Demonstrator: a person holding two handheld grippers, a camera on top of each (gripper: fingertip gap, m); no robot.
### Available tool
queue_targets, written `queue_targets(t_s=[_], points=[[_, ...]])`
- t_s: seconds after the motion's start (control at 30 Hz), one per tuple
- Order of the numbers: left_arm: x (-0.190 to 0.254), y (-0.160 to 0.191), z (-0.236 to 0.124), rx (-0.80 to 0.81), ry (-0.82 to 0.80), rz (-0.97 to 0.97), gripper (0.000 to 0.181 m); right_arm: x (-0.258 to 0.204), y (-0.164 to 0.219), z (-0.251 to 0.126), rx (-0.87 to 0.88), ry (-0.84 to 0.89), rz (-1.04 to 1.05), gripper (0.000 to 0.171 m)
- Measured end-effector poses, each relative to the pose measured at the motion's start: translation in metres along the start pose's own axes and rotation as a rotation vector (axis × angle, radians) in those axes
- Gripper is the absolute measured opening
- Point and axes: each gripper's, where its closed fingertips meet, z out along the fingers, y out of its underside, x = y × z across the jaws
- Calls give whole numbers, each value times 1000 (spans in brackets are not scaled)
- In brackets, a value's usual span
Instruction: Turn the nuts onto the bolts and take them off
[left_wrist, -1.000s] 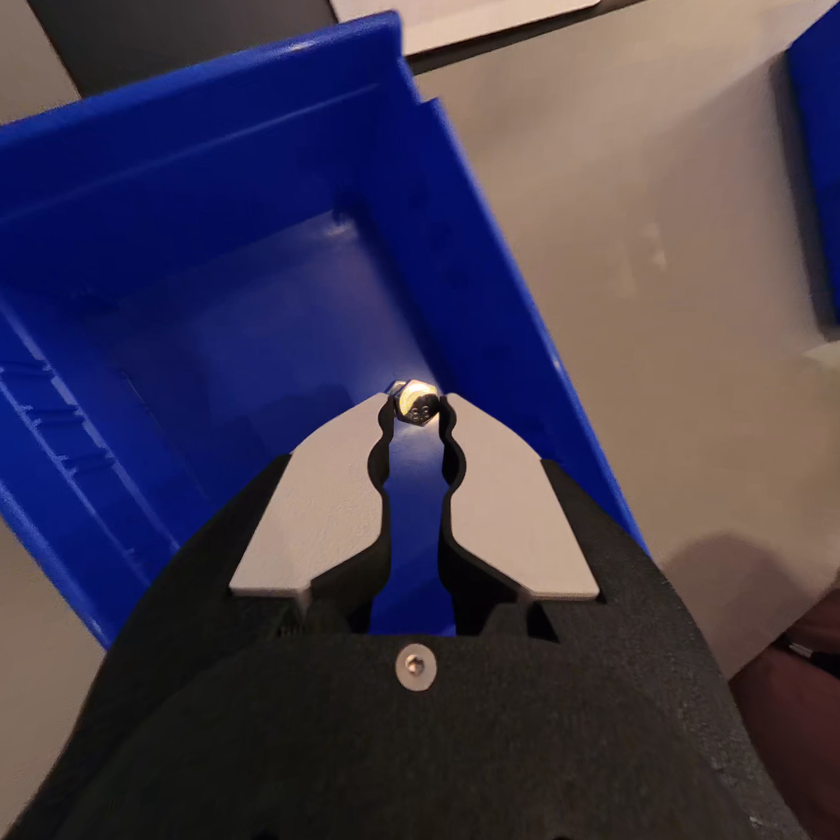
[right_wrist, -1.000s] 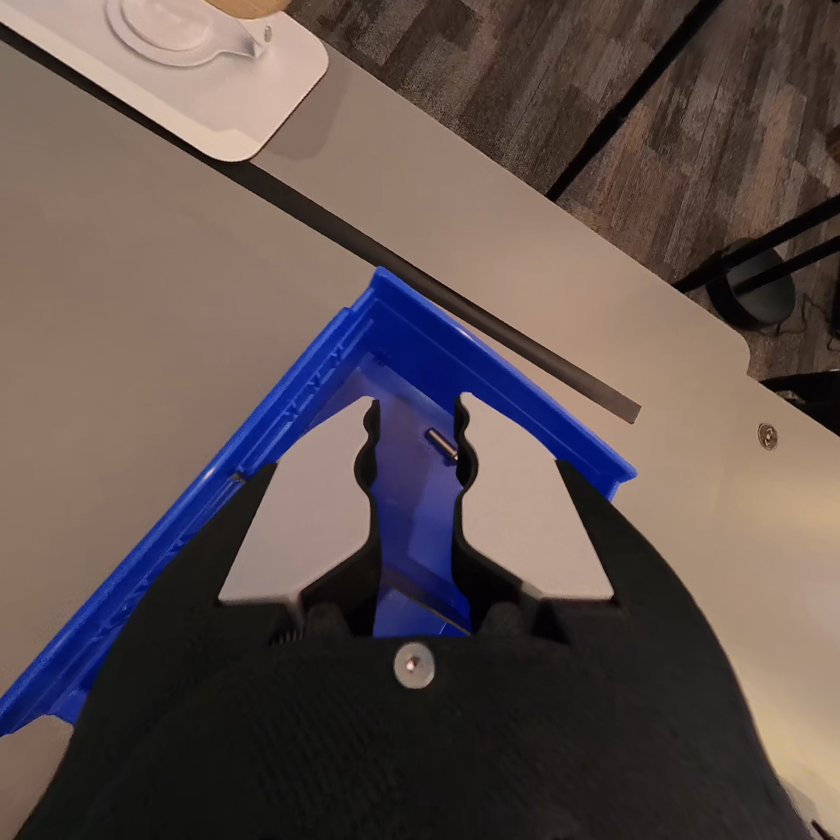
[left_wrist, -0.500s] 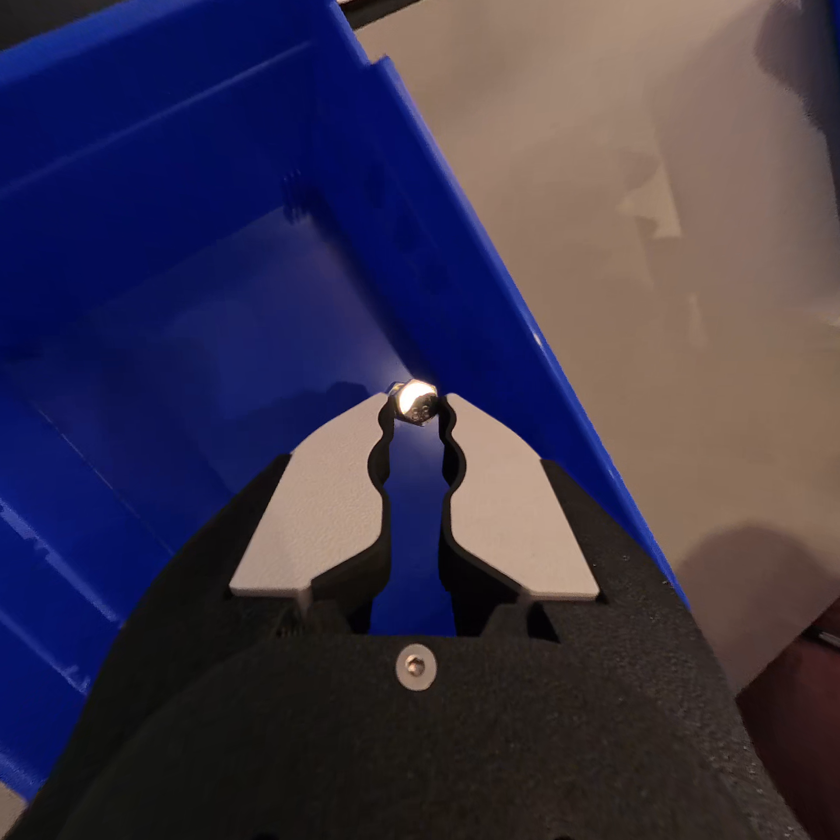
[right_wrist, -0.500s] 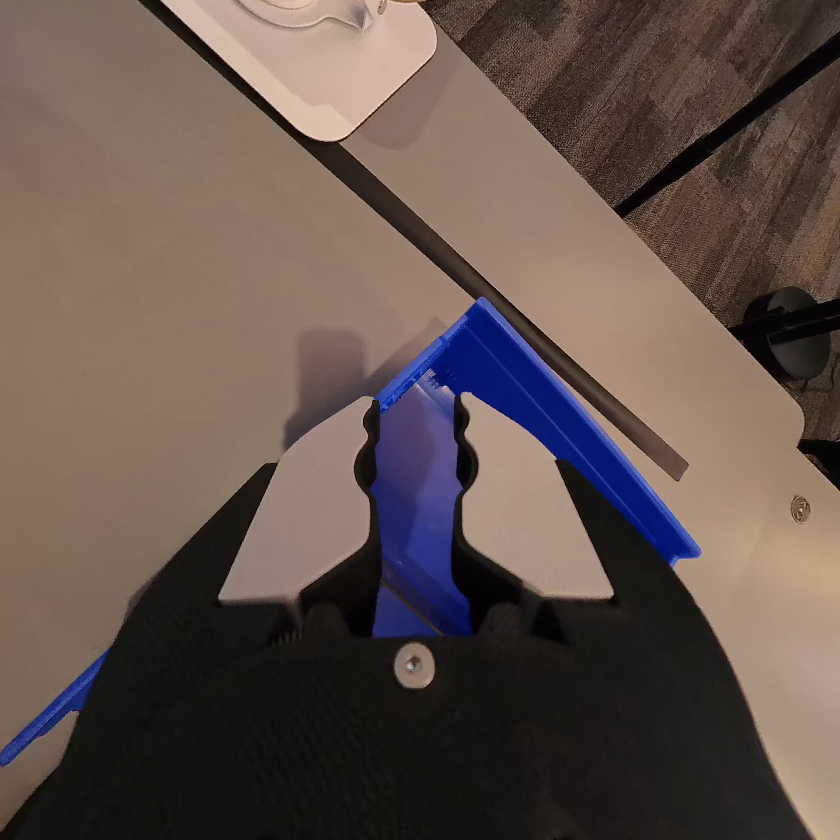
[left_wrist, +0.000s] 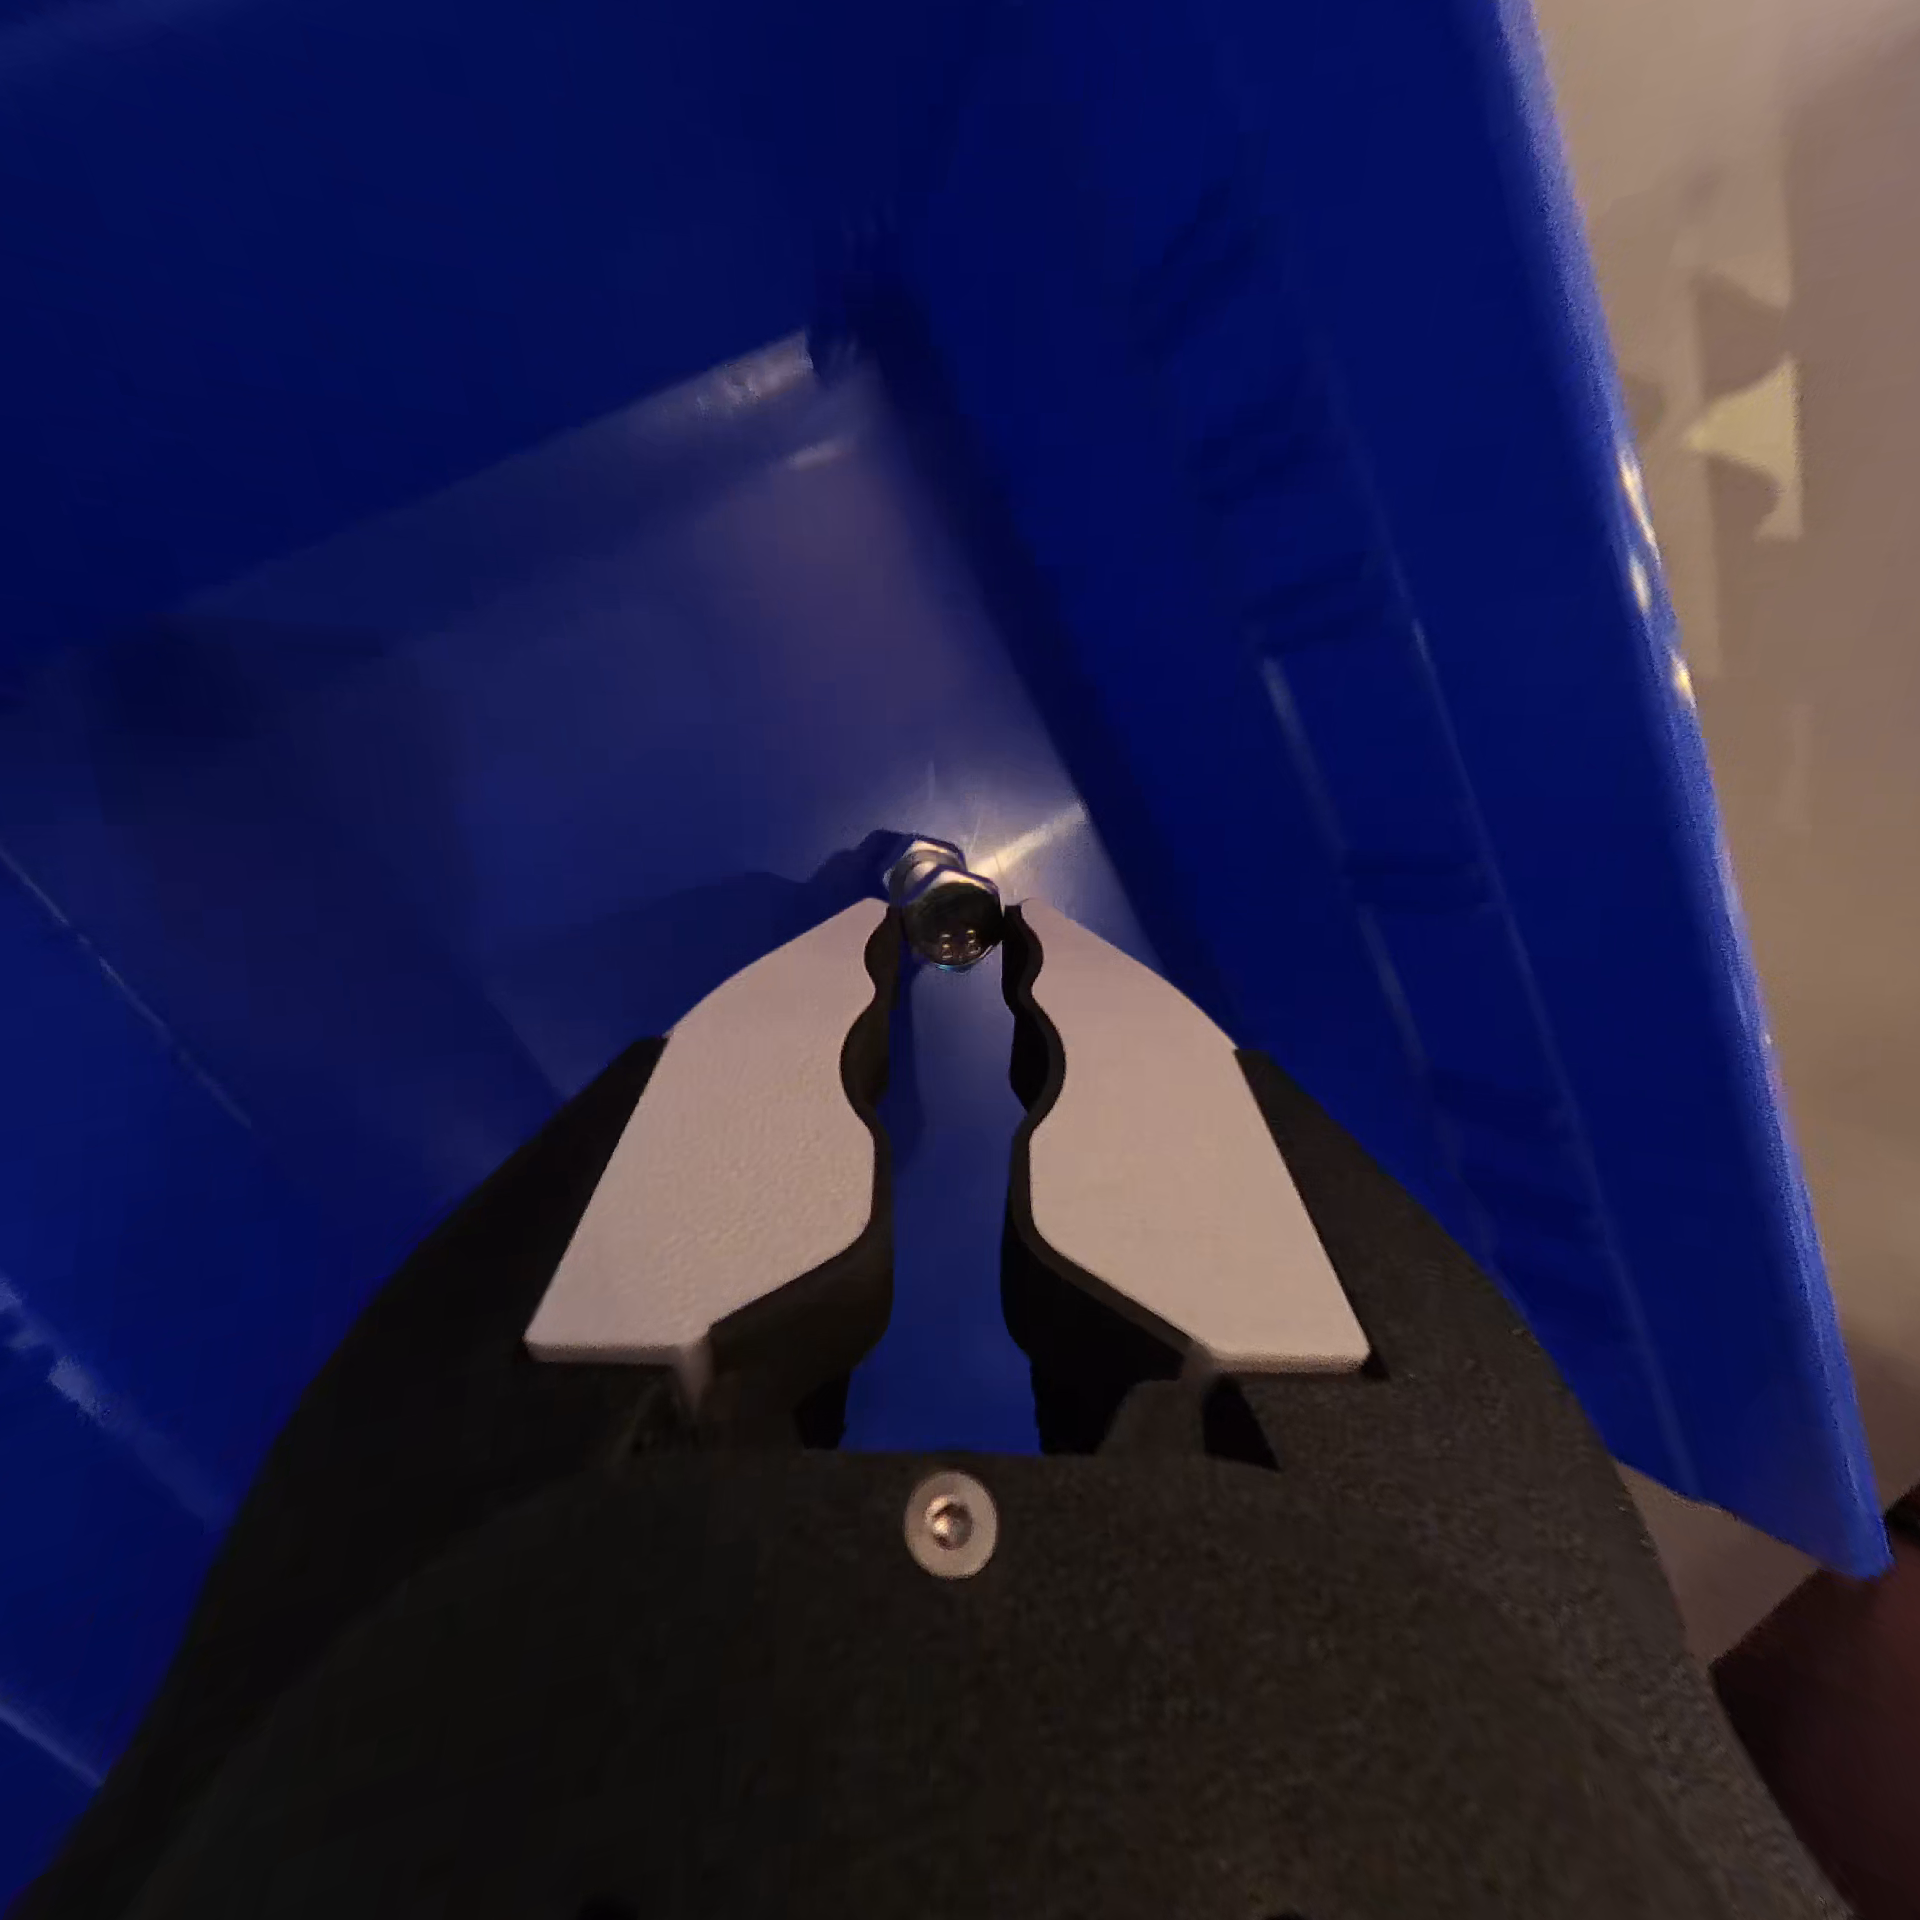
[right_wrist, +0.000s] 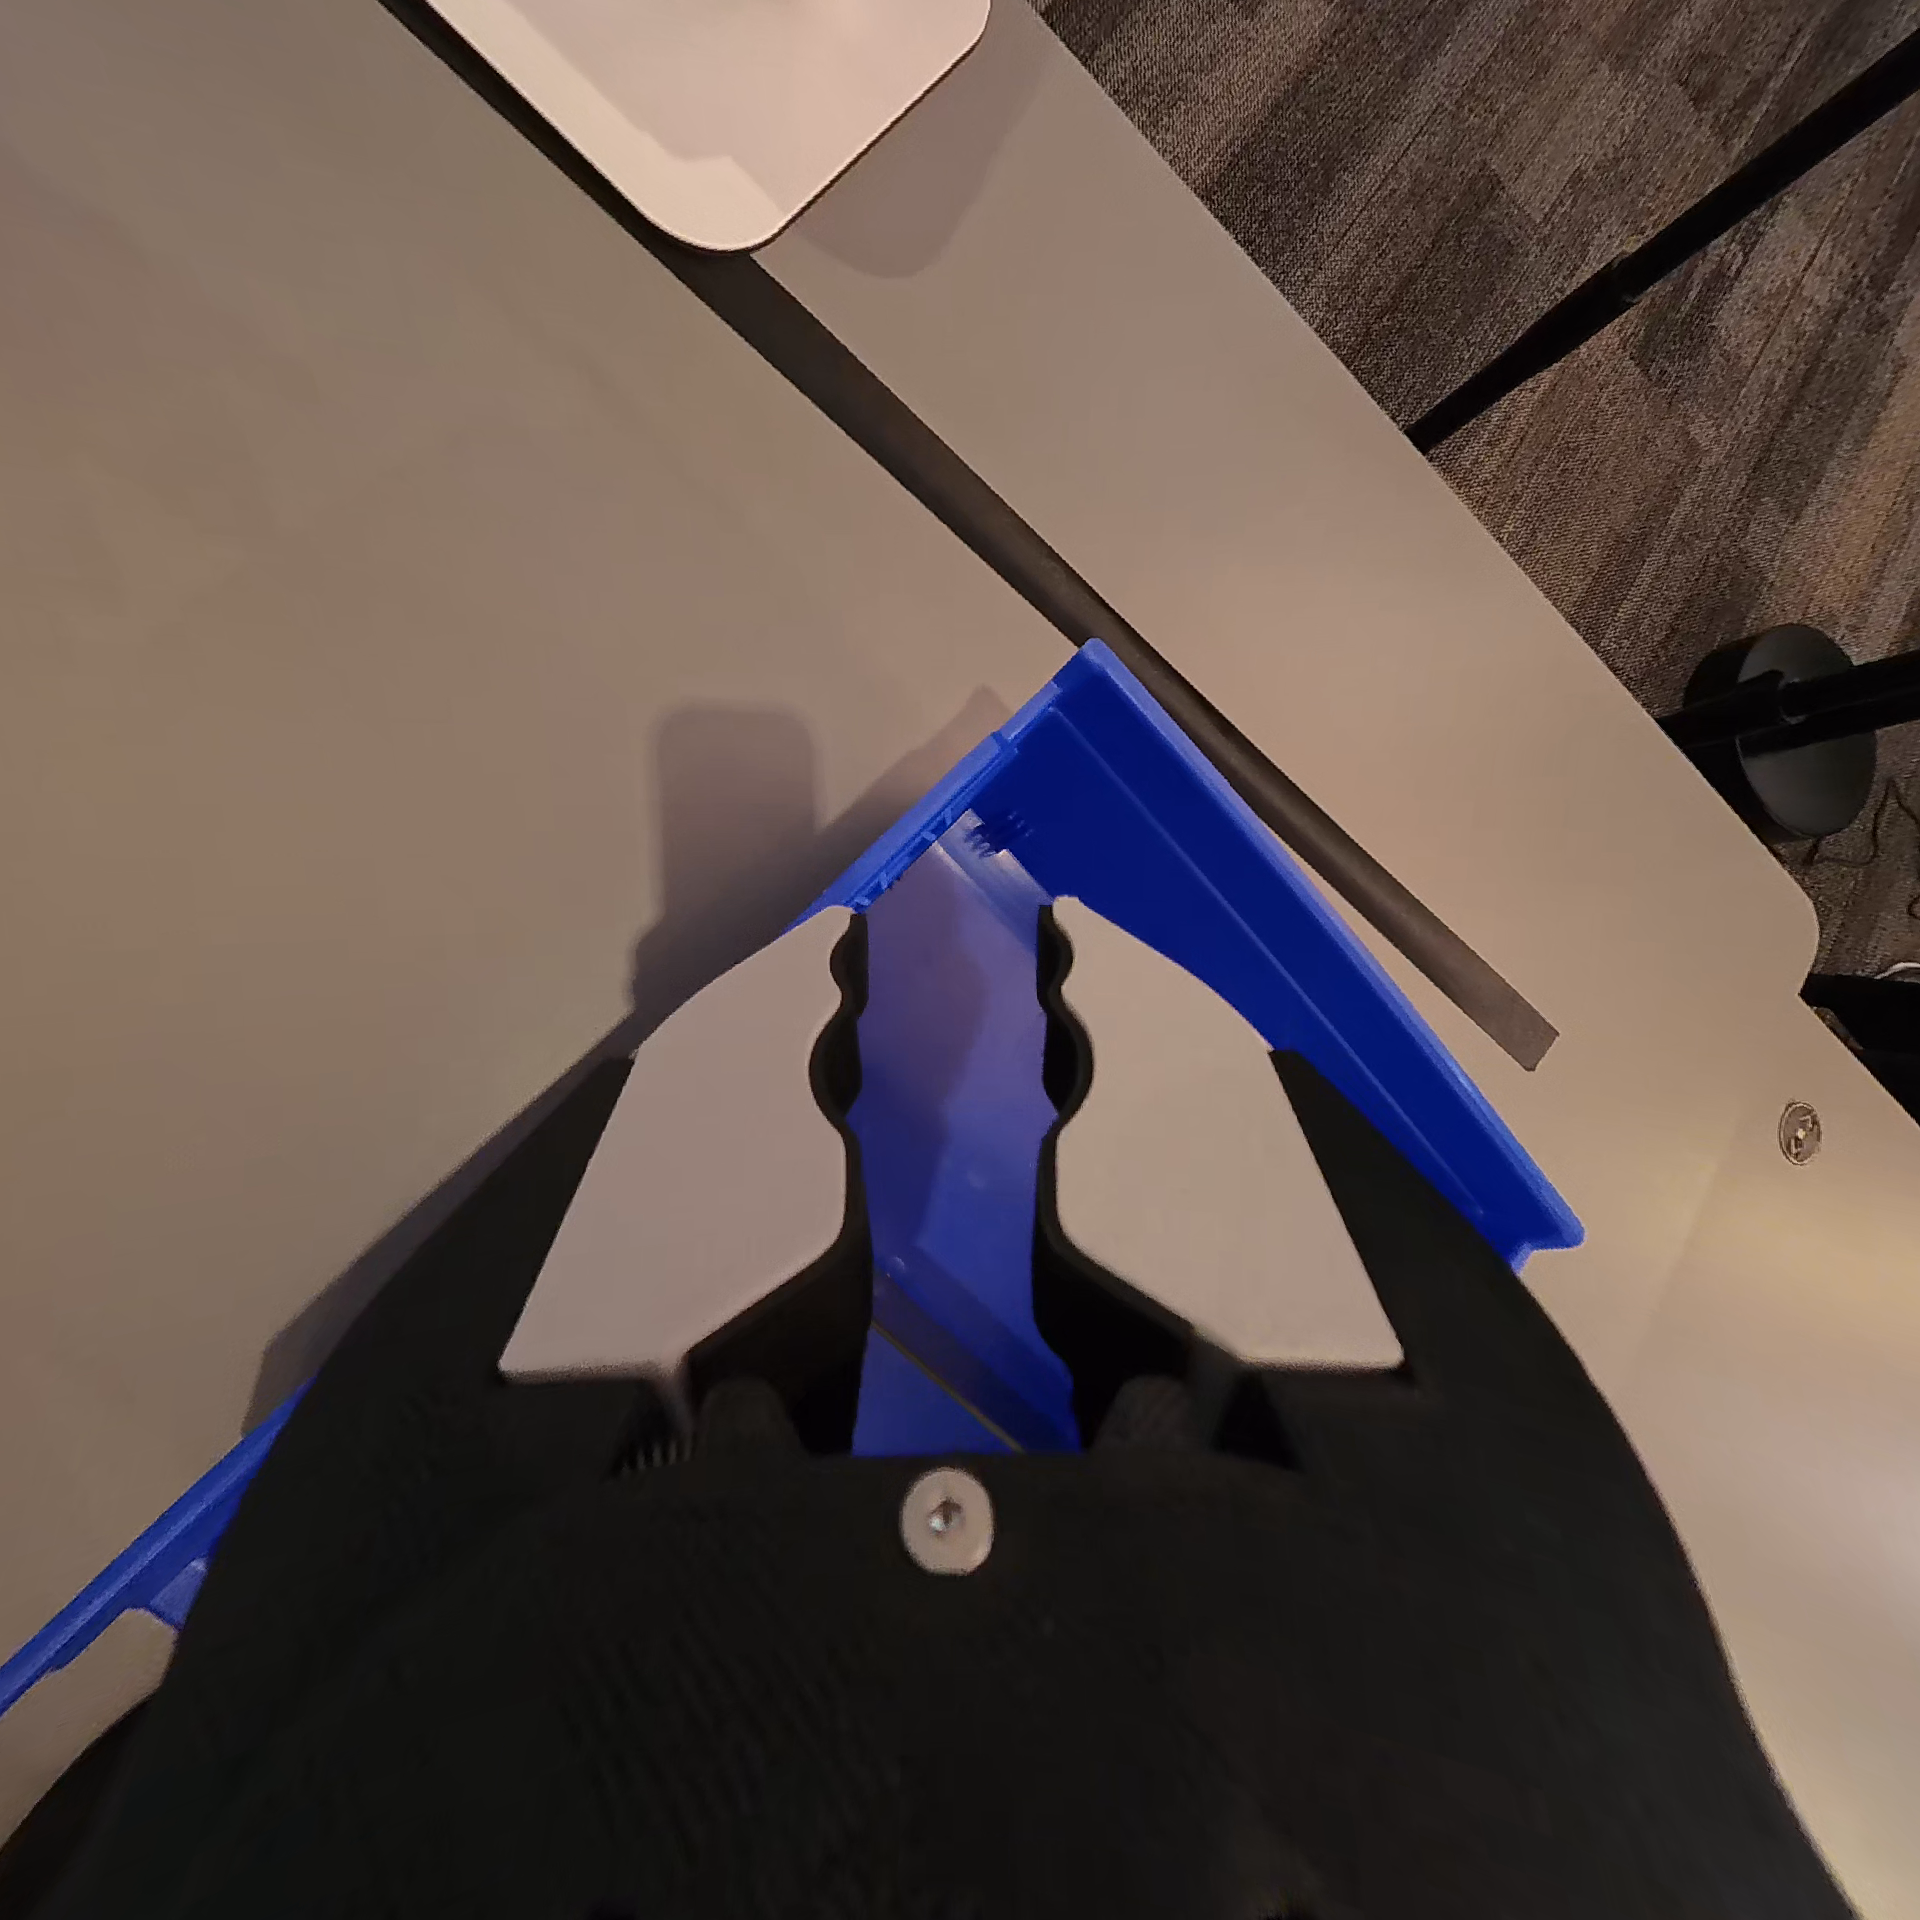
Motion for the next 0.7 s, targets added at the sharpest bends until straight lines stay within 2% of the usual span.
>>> queue_targets(t_s=[0.17,0.3,0.47,0.6,0.7], points=[[-6,37,-1,-181,-20,5,18,-1,3,2,-16,-2,-5,32],[-1,24,-4,-105,13,8,23,-2,4,4,-28,-6,-10,32],[-1,23,-7,-101,-58,162,33,-2,6,5,-37,-10,-11,32],[-8,23,3,-143,-137,198,34,-4,7,6,-42,-16,-21,32],[-13,31,13,-203,-156,221,28,-5,8,6,-51,-20,-27,32]])
